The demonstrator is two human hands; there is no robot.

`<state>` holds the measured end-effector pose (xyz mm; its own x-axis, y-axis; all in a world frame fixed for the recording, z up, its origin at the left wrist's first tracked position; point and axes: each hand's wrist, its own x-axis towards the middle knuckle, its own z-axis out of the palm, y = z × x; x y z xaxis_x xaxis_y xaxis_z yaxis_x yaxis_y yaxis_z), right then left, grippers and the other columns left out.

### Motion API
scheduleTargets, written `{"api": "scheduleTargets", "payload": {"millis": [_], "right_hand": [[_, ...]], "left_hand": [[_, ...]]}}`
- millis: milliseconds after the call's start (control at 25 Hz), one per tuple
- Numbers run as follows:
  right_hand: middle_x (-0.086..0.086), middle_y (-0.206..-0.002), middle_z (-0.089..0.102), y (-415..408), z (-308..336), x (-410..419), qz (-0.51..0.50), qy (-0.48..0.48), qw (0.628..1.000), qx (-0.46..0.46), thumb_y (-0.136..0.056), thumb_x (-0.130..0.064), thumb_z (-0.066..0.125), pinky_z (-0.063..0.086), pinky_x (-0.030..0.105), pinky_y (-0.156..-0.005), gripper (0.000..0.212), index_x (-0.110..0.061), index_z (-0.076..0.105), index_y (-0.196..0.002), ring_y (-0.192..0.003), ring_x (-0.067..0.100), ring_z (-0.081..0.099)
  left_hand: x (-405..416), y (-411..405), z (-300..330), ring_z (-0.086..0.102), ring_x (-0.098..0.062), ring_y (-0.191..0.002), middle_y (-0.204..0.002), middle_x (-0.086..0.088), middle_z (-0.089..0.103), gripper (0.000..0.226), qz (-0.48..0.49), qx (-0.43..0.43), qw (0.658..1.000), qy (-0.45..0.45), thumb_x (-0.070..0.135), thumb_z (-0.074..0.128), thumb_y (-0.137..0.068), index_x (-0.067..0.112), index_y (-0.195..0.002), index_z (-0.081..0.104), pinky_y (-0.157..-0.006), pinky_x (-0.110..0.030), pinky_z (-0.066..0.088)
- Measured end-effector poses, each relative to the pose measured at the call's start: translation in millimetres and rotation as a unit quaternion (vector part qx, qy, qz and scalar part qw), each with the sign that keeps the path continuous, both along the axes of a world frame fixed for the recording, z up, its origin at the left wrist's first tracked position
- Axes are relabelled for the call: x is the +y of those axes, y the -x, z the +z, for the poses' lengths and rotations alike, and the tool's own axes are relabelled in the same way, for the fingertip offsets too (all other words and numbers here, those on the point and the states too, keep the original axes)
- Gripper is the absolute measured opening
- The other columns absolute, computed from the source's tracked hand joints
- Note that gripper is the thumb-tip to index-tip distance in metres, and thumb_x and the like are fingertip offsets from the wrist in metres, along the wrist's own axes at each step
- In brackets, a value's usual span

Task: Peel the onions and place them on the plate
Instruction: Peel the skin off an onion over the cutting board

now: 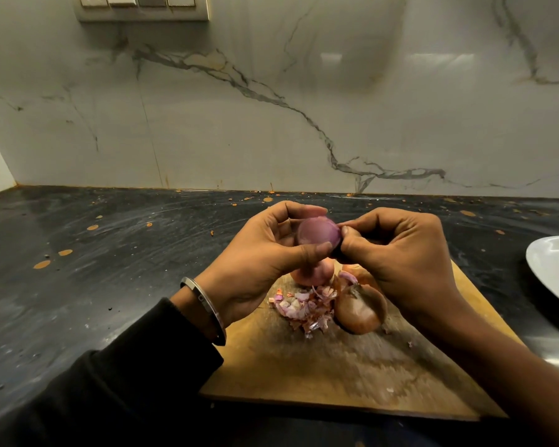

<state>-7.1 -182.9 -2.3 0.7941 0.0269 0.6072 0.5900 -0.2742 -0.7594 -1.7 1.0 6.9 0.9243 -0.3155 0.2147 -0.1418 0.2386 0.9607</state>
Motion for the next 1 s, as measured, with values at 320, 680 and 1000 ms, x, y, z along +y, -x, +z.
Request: {"api": "scheduleTargets", "payload": {"millis": [320,680,1000], "right_hand": [[0.006,-0.085,0.076,-3.3,-0.6,0.9,0.077,-0.087,0.991,0.066,-0.09,-0.021,0.066,0.06,0.027,-0.067,0.015,-0.011,0.073,-0.098,-0.078,0.021,0.075],[0.007,-0.082,0.076,-6.3,-0.7,0.4,0.078,-0.085,0.99,0.086,-0.081,-0.021,0.069,0.058,0.023,-0.066,0.02,-0.006,0.073,-0.095,-0.074,0.017,0.074],[0.01,-0.082,0.075,-6.2,0.0,1.1,0.081,-0.087,0.989,0.084,-0.086,-0.006,0.068,0.058,0.021,-0.067,0.013,-0.002,0.072,-0.099,-0.074,0.016,0.074]], "left_hand": [[-0.3,-0.1,1.7,0.069,-0.022,-0.098,-0.104,-0.008,0.074,0.047,-0.01,0.023,0.999,0.033,0.002,0.068,-0.071,0.011,-0.117,0.061,-0.089,-0.032,0.058],[-0.8,0.6,0.9,0.067,-0.029,-0.106,-0.115,-0.016,0.07,0.049,-0.013,0.035,0.999,0.038,0.004,0.067,-0.072,0.01,-0.12,0.059,-0.092,-0.036,0.056],[-1.0,-0.4,1.5,0.062,-0.035,-0.117,-0.122,-0.022,0.066,0.053,-0.014,0.056,0.997,0.047,0.006,0.063,-0.077,0.005,-0.129,0.053,-0.095,-0.037,0.053]]}}
